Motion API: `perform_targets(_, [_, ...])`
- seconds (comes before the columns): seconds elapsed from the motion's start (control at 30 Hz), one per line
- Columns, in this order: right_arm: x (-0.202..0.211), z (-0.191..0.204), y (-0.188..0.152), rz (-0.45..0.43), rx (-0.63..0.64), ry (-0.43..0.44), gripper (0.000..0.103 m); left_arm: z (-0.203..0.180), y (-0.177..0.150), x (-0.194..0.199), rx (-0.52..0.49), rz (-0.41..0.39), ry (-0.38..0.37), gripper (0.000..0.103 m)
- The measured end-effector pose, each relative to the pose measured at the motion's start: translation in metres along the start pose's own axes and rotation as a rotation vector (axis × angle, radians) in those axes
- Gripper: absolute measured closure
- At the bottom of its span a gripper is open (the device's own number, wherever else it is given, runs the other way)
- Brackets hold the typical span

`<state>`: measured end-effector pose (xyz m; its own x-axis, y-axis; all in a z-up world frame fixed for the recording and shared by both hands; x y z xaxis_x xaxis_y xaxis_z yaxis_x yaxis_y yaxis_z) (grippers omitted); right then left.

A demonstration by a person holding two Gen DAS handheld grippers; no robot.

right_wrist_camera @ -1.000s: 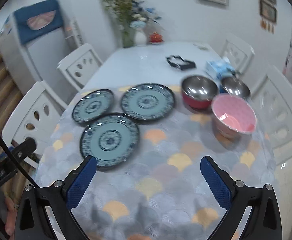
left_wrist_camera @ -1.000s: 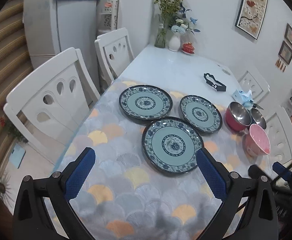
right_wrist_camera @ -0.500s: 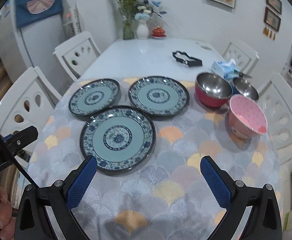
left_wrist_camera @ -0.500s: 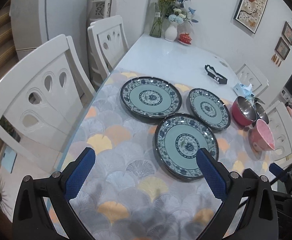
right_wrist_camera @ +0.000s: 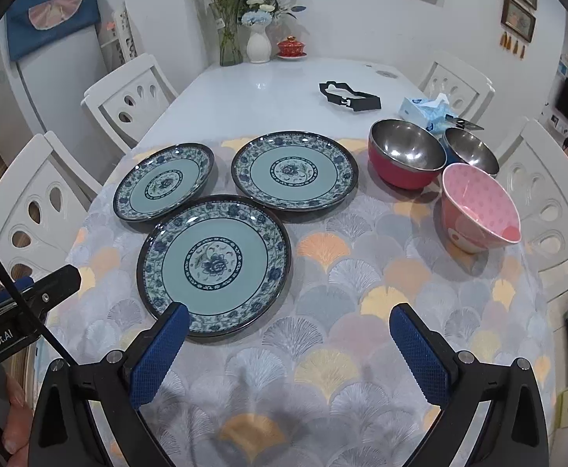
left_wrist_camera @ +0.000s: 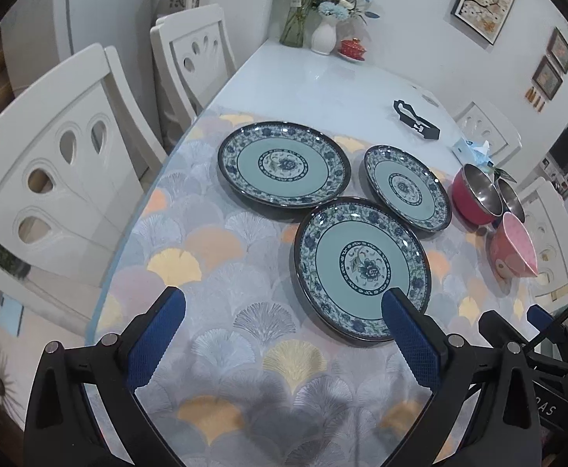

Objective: Organize plates and bowls
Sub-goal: 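Move the left gripper toward the blue-and-white plates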

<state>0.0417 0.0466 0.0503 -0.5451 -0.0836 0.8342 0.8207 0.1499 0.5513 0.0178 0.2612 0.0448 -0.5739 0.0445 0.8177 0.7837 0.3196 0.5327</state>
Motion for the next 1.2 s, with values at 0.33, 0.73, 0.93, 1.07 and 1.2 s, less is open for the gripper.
perform_targets(0.33, [-0.006, -0.005, -0.002, 0.014, 0.006, -0.017, 0.003, -0.006, -0.002, -0.006, -0.011, 0.016, -0.007, 0.002])
perform_targets(0.73, [-0.004, 0.003, 0.002, -0.002, -0.010, -0.003, 0.006, 0.001, -0.001, -0.008, -0.019, 0.028, -0.002, 0.003])
perform_targets(0.93, [-0.005, 0.006, 0.005, -0.005, -0.010, 0.007, 0.006, 0.003, -0.001, -0.009, -0.024, 0.029, -0.004, 0.003])
perform_targets(1.07, [-0.006, 0.007, 0.006, -0.002, -0.011, 0.005, 0.006, 0.002, 0.000, -0.011, -0.024, 0.034, -0.010, 0.003])
perform_targets(1.2, [-0.008, 0.006, 0.008, 0.002, -0.013, 0.002, 0.006, 0.001, 0.001, -0.013, -0.024, 0.036, -0.011, 0.003])
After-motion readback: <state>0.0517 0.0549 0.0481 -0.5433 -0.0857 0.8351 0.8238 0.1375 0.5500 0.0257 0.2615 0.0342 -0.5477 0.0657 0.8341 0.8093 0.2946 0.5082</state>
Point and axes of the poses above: each gripper's, at about its wrist camera, not at the fingertips, and x roughly against the way its jaws point, z to its left, y to its top, the point moved 8 cm from there along -x, roughly the way its jaws point, and after that the axes turned 2 degrees about -y, right-handed, at the moved point
